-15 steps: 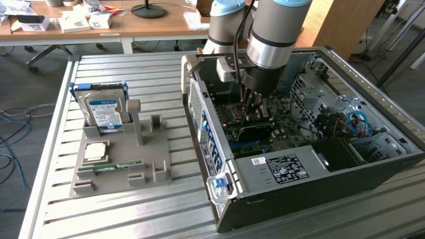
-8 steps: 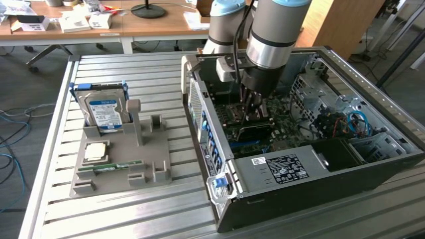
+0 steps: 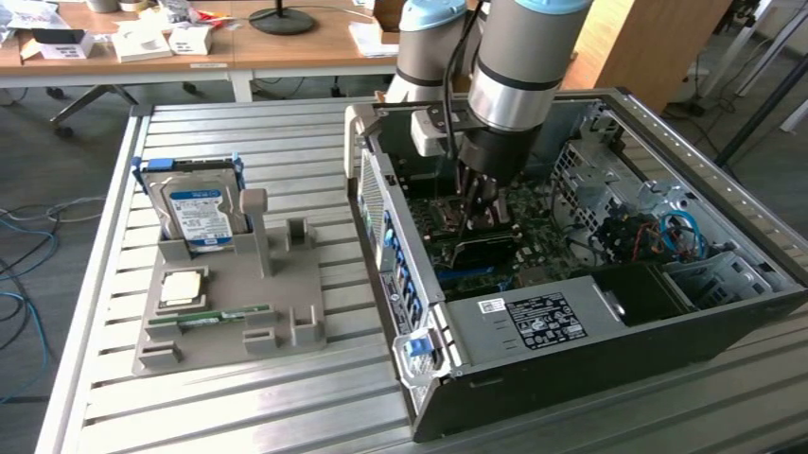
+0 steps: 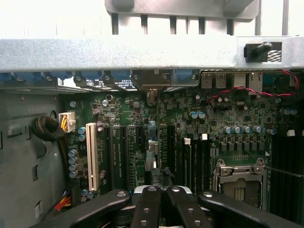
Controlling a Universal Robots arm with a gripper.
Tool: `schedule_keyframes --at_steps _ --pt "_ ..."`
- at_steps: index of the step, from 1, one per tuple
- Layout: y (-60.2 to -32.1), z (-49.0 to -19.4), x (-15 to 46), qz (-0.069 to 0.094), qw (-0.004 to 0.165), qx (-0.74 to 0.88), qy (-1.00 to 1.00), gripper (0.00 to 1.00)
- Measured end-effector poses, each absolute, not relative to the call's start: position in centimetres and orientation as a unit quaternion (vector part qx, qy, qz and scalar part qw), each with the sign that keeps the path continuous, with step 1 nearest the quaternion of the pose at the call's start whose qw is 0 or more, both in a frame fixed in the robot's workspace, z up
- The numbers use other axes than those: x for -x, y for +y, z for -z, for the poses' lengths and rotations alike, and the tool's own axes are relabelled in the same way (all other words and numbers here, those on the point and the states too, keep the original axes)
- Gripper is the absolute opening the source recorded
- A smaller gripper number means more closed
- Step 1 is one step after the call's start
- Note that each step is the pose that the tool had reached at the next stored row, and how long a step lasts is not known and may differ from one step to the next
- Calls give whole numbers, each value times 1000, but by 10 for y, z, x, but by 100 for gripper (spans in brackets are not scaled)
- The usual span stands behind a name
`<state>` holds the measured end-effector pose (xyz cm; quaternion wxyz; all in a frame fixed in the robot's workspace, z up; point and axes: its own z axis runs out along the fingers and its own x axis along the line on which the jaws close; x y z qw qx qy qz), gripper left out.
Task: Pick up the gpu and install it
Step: 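Press down on the gpu until it lock into place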
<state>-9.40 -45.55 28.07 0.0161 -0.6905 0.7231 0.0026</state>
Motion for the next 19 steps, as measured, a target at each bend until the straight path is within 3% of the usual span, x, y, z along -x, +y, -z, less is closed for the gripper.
schedule_keyframes --at_steps 19 --pt "-454 -276 94 -3 16 691 723 11"
